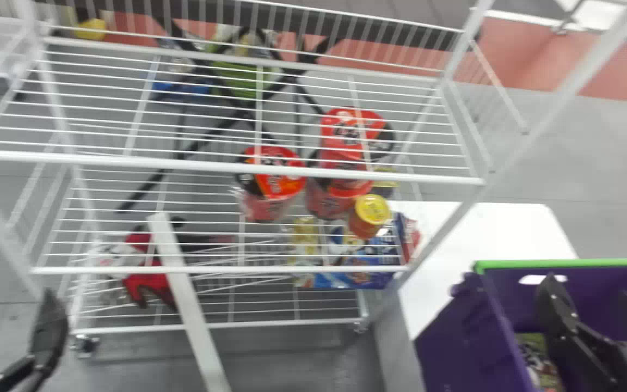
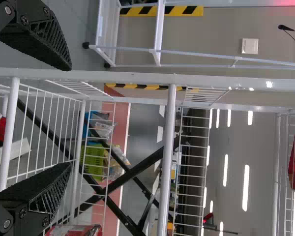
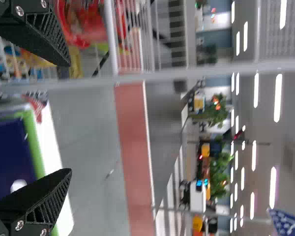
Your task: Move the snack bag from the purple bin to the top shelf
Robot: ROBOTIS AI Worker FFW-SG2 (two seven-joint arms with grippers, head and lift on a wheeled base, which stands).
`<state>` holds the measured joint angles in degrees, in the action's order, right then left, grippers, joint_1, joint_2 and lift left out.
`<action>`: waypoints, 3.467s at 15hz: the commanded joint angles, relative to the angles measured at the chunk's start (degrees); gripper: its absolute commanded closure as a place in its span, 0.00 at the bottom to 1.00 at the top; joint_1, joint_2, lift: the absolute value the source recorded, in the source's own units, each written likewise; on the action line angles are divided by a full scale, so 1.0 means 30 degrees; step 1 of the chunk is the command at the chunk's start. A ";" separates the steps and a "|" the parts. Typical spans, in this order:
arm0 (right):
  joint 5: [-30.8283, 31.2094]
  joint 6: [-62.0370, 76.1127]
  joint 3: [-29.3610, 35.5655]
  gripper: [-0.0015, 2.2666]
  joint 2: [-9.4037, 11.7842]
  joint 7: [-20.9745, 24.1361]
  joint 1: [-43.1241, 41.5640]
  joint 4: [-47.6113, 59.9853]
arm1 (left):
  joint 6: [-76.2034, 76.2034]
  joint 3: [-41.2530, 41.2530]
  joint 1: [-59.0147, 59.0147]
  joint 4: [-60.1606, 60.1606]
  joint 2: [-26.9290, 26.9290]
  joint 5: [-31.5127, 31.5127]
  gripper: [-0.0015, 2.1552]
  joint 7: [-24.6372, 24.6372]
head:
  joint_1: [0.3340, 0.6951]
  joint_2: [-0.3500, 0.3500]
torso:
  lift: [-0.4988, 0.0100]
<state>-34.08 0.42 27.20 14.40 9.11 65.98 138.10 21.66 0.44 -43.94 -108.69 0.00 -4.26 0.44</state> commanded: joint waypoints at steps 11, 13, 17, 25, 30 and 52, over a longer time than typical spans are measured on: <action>-0.2790 -1.6652 1.0388 0.01 -0.2837 -0.5087 -0.7668 -0.8211 | -0.0234 -0.0293 0.1726 0.1660 -0.0050 -0.0368 0.06 -0.0382 | 1.00 0.00 | 0.09; -0.2350 -1.6828 0.9890 0.01 -0.2456 -0.5087 -0.7990 -0.9442 | -0.0292 -0.0322 0.1726 0.1719 -0.0050 -0.0368 0.06 -0.0382 | 1.00 0.00 | 0.09; -0.1149 -1.7824 0.9245 0.01 -0.1695 -0.4941 -0.9015 -1.1785 | -0.0234 -0.0322 0.1726 0.1953 -0.0050 -0.0368 0.06 -0.0382 | 1.00 0.00 | 0.09; 0.0257 -1.9172 0.7927 0.01 0.0005 -0.5028 -1.1183 -1.6707 | 0.0118 -0.0322 0.1843 0.2217 -0.0050 -0.0368 0.06 -0.0382 | 1.00 0.00 | 0.09; 0.1282 -1.9640 0.7048 0.01 0.1089 -0.5028 -1.2385 -1.9490 | 0.0176 -0.0293 0.2136 0.2510 0.0000 -0.0397 0.06 -0.0382 | 1.00 0.00 | 0.09; 0.7318 -1.9230 0.2390 0.03 0.4077 -0.6786 -1.6398 -2.6492 | 0.1465 -0.0029 0.2868 0.4151 0.0205 -0.1100 0.06 -0.0762 | 1.00 0.00 | 0.09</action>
<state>-12.88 -57.81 35.59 26.77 -11.26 16.92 59.29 25.40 0.31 -35.30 -96.59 0.62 -7.54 -1.84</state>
